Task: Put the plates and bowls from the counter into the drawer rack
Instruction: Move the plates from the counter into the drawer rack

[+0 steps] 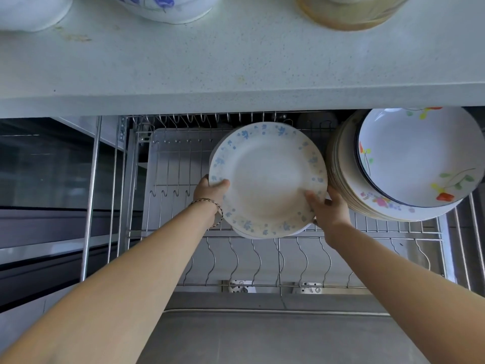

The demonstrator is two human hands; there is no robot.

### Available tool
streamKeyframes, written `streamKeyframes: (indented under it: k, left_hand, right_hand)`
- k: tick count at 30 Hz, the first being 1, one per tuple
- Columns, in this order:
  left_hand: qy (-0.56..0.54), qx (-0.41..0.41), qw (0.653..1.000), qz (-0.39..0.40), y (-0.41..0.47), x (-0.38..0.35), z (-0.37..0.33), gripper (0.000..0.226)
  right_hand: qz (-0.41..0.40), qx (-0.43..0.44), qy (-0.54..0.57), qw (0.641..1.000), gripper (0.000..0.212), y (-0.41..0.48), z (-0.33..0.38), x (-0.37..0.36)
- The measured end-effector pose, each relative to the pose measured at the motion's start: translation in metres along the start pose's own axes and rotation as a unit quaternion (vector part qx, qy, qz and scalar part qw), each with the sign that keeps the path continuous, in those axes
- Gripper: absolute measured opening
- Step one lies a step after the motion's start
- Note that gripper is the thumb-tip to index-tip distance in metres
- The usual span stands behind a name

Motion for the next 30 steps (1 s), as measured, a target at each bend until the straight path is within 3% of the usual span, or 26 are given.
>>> streamKeyframes:
  k: [5,10,11,13,15,18,24,27,30]
  left_hand:
    - [0.090,-0.019,0.996,0.002,0.001,0.001,-0.003,0.028]
    - [0.240,-0.029,0.970,0.013,-0.022,0.000,-0.018,0.066]
    - [0.275,-0.039,0.961,0.003,-0.032,0.003,-0.025,0.068]
    - [0.350,-0.053,0.935,0.002,-0.059,0.005,-0.040,0.062]
    - [0.392,-0.061,0.916,0.062,-0.090,-0.007,-0.050,0.045]
    - [0.413,-0.067,0.889,0.185,-0.158,-0.038,-0.071,0.024]
    - [0.482,-0.163,0.817,0.272,-0.291,-0.127,-0.147,0.028]
    - [0.500,-0.214,0.787,0.290,-0.350,-0.187,-0.180,0.027]
    - [0.481,-0.265,0.783,0.293,-0.409,-0.255,-0.204,0.024]
  right_hand:
    - [-0.007,-0.005,-0.031,0.999,0.048,-0.001,0.003,0.001]
    - [0.011,-0.049,-0.168,0.985,0.051,-0.020,0.005,0.018]
    - [0.040,-0.066,-0.218,0.973,0.042,-0.028,0.004,0.020]
    - [0.100,-0.084,-0.312,0.941,0.016,-0.047,0.004,0.027]
    - [0.139,-0.103,-0.340,0.924,0.018,-0.071,0.010,0.041]
    - [0.182,-0.067,-0.403,0.895,0.036,-0.115,0.036,0.072]
    - [0.126,0.034,-0.474,0.871,0.041,-0.173,0.109,0.185]
    - [0.076,0.056,-0.452,0.887,0.037,-0.188,0.130,0.269]
    - [0.035,0.065,-0.406,0.911,0.034,-0.199,0.138,0.366]
Point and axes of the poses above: each hand's wrist, its own y-axis towards the middle knuckle, its own x-axis out of the back of the hand, z = x × y, the point moved 10 cm from there along y, towards the middle knuckle, and after that the axes turned 8 degrees about -y, right-handed, at the moved point
